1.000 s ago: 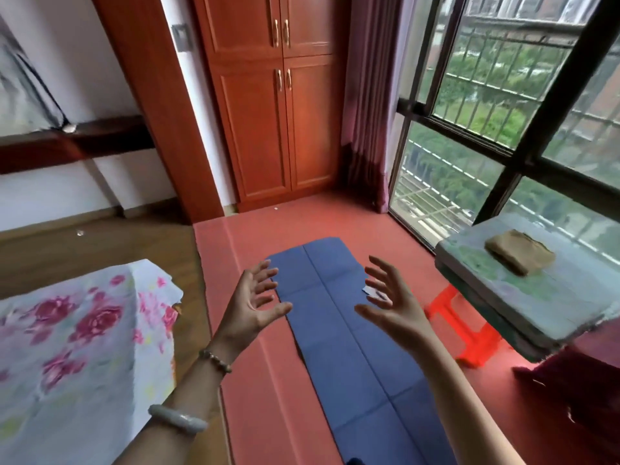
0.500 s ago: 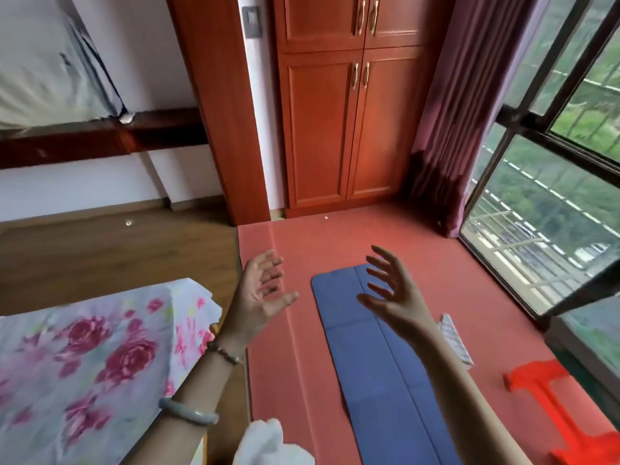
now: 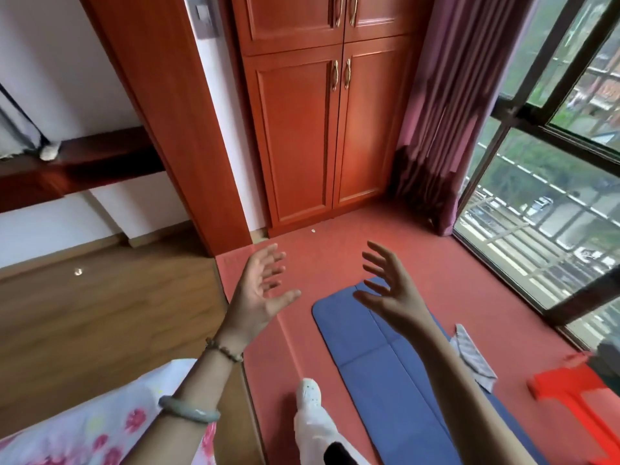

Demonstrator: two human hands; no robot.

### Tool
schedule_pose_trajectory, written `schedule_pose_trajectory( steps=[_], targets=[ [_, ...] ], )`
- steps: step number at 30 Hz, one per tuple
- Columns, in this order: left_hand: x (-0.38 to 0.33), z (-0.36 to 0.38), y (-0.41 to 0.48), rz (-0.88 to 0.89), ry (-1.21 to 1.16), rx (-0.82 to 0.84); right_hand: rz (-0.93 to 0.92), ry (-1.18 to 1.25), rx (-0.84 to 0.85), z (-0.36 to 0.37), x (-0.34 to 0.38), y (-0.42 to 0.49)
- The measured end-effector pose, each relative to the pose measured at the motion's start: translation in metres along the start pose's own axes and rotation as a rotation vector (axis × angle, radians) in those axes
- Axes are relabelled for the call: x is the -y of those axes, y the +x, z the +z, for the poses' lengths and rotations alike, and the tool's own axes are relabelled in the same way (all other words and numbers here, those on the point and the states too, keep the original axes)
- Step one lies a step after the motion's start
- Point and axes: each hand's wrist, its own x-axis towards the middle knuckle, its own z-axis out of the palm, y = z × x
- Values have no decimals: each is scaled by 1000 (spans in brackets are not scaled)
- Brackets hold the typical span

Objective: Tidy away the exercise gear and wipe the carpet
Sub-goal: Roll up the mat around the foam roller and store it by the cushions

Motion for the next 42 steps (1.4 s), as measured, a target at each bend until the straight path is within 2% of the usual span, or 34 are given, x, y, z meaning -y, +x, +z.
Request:
schedule_pose_trajectory(
  steps=[10, 18, 22, 32, 34, 39, 42],
  targets=[
    [40, -18, 227, -28, 124, 128, 29, 52, -112, -4, -25, 222],
    [77, -14, 385, -58, 101, 286, 119, 23, -263, -36, -39, 335],
    [93, 0, 470, -33, 101, 440, 149, 4, -411, -47, -51, 381],
    [117, 43, 679, 68, 180, 942, 309, -82, -785, -56, -57, 489],
    [122, 62, 709, 76, 173, 1022, 336, -80, -864, -62, -58, 499],
    [140, 134, 760, 62, 143, 1097, 414, -30, -1088, -84, -68, 513],
    [147, 191, 781, 91, 160, 1216, 442, -15, -1202, -104, -87, 520]
  ],
)
